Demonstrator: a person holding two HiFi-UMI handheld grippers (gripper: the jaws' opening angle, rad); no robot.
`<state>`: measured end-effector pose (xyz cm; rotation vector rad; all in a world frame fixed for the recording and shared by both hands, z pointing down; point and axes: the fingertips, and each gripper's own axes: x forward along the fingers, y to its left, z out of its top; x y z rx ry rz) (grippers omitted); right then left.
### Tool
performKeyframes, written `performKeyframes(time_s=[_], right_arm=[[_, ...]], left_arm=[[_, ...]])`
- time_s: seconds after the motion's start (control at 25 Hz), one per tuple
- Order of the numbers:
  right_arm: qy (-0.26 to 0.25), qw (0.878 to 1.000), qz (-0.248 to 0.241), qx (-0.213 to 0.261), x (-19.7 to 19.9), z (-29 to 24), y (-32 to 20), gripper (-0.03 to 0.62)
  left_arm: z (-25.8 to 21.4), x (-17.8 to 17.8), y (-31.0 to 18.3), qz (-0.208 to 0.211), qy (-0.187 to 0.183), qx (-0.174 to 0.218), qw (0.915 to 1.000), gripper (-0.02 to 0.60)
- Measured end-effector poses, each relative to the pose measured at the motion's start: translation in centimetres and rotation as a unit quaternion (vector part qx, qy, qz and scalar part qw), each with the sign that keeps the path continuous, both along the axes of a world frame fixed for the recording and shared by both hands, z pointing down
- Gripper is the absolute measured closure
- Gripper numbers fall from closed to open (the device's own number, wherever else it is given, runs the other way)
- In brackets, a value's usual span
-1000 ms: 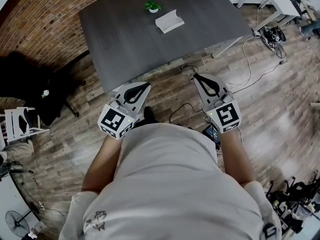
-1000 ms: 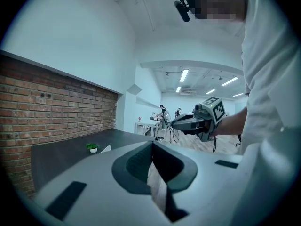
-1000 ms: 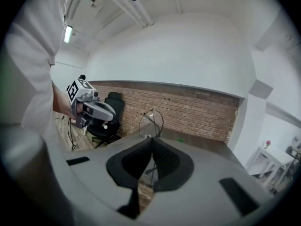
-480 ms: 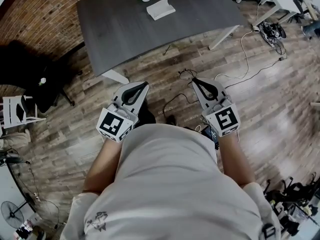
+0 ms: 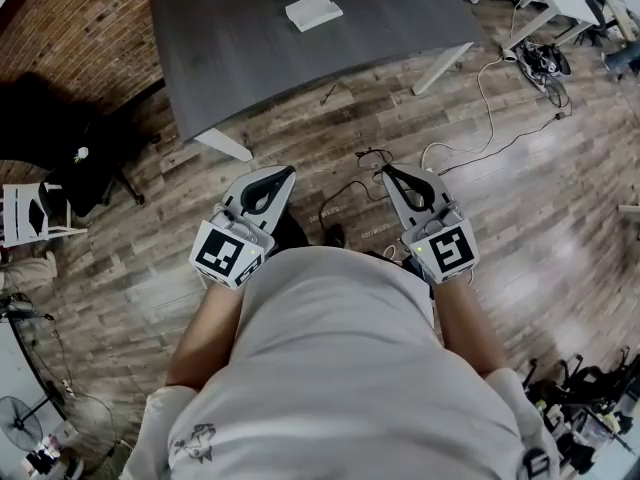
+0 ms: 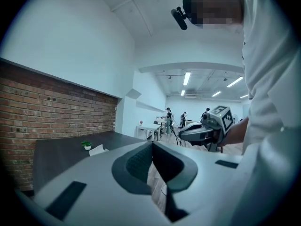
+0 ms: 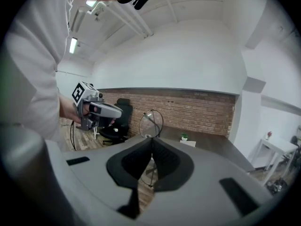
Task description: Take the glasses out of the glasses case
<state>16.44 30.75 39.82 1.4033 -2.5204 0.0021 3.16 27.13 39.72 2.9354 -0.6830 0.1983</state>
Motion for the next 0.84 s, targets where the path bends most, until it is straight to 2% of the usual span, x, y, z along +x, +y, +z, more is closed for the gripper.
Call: performKeyframes(time_s=[0.28,0.84], right_arm=[[-0.003,1.000,-0.012,-0.003,0.1,0.3,0.4,0.579],[-0.001,1.000,-0.027,0.003,-0.8,0.4,-1.9,0.580]], left_arm=[[-0.2,0.2,0.5,-0.010,0.002,0.001,0.9999,0.571],[-0.1,-1.0,-0.7,-0.020,-0.005,0.000,0.9998,0.571]])
